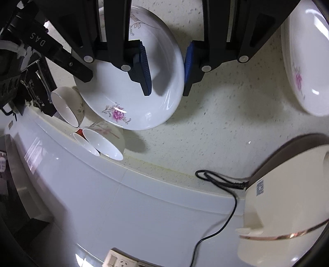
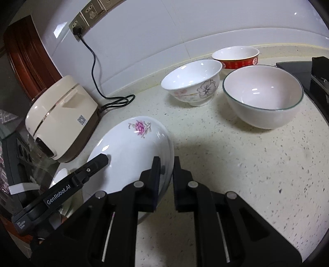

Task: Organize plates and bowls
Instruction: 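Lift the third plate with both tools and carry it to the plate stack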

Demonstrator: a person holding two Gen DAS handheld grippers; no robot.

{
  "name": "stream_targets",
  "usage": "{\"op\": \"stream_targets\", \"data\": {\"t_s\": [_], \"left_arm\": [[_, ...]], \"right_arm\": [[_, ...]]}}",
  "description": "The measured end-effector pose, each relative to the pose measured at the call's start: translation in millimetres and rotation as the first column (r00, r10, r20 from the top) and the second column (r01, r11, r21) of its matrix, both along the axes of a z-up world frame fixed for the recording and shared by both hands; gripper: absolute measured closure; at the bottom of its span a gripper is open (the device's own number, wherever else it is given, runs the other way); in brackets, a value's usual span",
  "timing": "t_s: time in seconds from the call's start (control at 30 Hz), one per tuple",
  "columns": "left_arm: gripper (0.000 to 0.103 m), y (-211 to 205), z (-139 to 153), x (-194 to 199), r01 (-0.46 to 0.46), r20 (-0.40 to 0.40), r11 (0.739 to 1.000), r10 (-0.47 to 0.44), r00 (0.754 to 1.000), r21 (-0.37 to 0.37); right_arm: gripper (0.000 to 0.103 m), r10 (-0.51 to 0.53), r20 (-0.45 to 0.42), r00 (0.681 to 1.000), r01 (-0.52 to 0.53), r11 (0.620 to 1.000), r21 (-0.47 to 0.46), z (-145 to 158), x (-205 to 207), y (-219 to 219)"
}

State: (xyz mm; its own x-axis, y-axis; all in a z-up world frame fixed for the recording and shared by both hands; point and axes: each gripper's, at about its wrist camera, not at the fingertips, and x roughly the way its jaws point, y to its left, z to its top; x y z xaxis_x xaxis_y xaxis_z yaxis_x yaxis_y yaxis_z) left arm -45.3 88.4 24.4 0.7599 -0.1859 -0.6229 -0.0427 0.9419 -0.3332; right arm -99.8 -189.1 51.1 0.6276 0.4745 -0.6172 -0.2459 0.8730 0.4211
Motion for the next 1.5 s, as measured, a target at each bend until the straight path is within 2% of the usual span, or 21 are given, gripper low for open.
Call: {"op": "stream_targets", "data": {"t_s": [0.13, 0.5, 0.93, 1.5], "left_arm": [[0.073, 4, 5, -12, -0.026, 0.015, 1.000, 0.026, 1.000, 0.002], [0.073, 10, 25, -42, -0.094, 0.036, 0.994, 0.092, 0.995, 0.059], [0.073, 66, 40, -79, -0.198, 0.063, 0.979, 0.194, 0.979, 0.055], [0.073, 134, 29, -112, -0.320, 0.060, 0.947, 0.318, 0.946, 0.024]], "right_arm": [[0.089, 0.011, 0.013, 1.000, -0.010, 1.000, -0.010, 2, -9, 5], [0.088, 0.043, 0.016, 0.999, -0.044, 0.996, 0.074, 3, -23, 17], [0.088, 0.147, 0.044, 0.988, -0.151, 0.983, 0.107, 3, -39, 75], [0.088, 0.266, 0.057, 0.962, -0.270, 0.960, 0.073, 1, -49, 149]]}}
